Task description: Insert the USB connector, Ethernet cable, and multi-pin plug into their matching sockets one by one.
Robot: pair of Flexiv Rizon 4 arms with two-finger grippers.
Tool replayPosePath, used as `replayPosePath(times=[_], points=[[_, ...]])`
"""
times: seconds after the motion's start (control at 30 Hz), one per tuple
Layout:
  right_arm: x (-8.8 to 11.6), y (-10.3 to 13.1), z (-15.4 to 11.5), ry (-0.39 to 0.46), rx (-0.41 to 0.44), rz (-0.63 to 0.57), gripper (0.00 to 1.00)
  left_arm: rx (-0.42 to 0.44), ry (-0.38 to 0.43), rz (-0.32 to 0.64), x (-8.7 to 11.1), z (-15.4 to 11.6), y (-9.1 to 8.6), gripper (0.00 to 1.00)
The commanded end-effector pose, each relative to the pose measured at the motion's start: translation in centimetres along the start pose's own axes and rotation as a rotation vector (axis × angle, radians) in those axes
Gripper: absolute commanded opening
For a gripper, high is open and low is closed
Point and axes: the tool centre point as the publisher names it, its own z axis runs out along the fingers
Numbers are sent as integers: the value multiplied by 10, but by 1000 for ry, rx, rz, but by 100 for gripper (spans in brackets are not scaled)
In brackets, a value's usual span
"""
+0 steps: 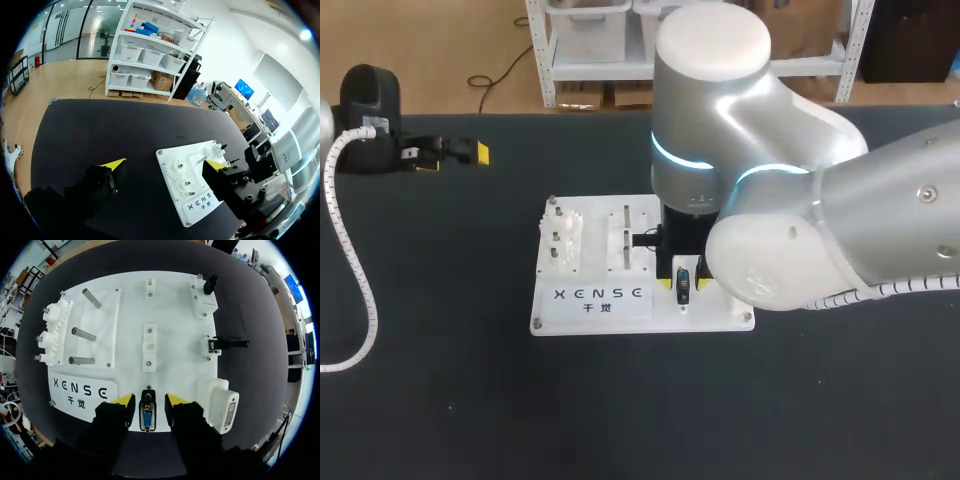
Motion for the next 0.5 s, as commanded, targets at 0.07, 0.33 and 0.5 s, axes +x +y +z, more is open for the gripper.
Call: replayPosePath(times=[0.07,0.33,0.5], points=[[1,-2,-1,-1,1,-2,33,0,0,0,0,0,0,100],[1,-4,-1,-9,7,-15,0,0,0,0,0,0,0,100],[1,-3,-2,-18,6,-26,0,0,0,0,0,0,0,100]])
